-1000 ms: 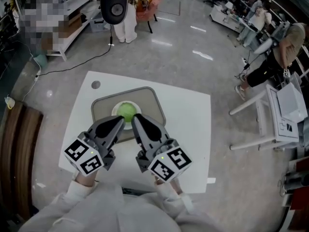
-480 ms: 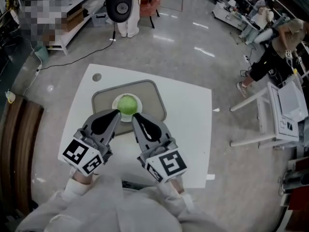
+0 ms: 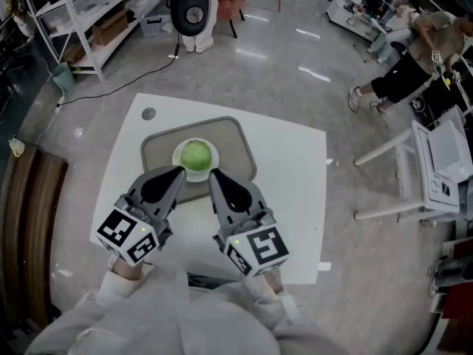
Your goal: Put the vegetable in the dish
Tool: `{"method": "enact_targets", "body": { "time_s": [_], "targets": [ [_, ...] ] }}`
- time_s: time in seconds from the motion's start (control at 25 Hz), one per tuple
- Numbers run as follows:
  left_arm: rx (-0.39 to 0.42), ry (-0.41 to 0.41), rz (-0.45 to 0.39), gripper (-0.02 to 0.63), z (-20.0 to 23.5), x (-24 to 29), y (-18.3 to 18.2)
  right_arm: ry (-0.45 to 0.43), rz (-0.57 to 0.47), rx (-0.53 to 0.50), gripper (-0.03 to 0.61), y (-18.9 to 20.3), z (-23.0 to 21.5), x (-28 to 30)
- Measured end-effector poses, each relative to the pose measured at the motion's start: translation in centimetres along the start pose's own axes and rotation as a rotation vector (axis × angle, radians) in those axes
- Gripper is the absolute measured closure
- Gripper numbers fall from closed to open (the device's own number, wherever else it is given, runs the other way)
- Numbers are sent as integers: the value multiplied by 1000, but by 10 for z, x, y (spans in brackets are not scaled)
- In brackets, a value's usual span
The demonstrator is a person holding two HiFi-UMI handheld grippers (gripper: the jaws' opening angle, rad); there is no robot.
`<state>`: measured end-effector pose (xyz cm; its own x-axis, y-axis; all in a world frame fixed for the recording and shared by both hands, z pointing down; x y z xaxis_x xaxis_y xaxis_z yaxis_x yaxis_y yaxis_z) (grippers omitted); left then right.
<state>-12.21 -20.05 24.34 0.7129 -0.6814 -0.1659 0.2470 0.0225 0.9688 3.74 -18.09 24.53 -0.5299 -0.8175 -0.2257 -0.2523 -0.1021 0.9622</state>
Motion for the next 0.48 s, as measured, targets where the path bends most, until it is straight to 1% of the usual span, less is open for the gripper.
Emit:
{"method": "enact_targets", "body": {
  "time_s": [0.24, 0.48],
  "targets": [
    [-10, 18, 3, 606, 0, 1, 4, -31, 19, 26, 566, 6, 4, 3],
    [-11, 20, 13, 606, 1, -1, 4, -34, 34, 25, 566, 8, 6, 6]
  ]
}}
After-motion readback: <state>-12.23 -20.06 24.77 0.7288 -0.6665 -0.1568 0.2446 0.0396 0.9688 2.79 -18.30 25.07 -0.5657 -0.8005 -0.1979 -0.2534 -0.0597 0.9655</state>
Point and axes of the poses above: the fingertips, and each gripper's own axes: x forward along the fingers, z to its left, y out of its underside, the point moved 8 cm from there along -x, backward along the fingers, and after that the axes turned 14 degrees about -z, right-handed, at the moved point
